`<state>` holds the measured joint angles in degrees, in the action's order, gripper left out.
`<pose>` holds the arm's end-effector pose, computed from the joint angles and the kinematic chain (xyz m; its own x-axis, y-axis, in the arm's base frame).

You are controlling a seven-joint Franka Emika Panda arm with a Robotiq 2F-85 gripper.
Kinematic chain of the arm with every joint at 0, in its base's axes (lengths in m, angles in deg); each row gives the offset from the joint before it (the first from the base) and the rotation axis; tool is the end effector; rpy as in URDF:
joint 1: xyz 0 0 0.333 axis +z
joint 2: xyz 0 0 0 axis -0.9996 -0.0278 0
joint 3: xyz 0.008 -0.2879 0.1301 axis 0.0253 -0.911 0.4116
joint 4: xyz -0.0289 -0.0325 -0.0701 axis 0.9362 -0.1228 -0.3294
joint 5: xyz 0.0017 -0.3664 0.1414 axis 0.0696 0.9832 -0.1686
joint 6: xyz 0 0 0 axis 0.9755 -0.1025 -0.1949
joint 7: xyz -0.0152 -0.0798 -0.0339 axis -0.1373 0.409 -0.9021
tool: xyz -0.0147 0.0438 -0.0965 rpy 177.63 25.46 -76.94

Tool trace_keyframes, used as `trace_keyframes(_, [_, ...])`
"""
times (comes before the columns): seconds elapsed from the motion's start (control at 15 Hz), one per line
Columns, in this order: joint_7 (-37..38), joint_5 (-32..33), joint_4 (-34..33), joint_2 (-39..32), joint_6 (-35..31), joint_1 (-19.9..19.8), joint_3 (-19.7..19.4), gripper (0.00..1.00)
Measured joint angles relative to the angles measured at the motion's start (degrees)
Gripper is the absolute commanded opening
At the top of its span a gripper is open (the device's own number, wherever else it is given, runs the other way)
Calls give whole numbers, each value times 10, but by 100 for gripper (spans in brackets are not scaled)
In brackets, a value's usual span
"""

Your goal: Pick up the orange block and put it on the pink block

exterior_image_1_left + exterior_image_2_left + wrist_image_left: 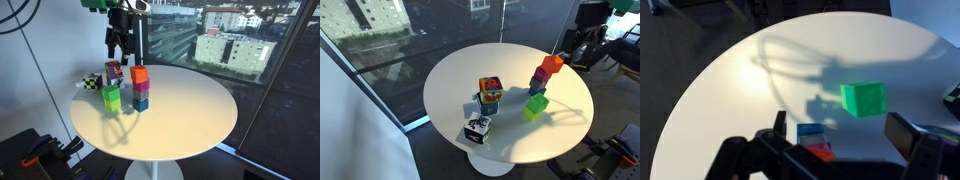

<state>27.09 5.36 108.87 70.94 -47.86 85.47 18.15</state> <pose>0.4853 -0.0472 0.4147 0.9469 -0.2009 -0.2511 -0.2136 -0.9766 -0.0242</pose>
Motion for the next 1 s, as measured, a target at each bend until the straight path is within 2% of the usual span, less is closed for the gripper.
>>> trace_keyframes(0.53, [-9, 17, 7, 62, 60, 0, 7, 100])
trace_keyframes(1.0, [-10, 24, 32, 136, 64, 0, 15, 100])
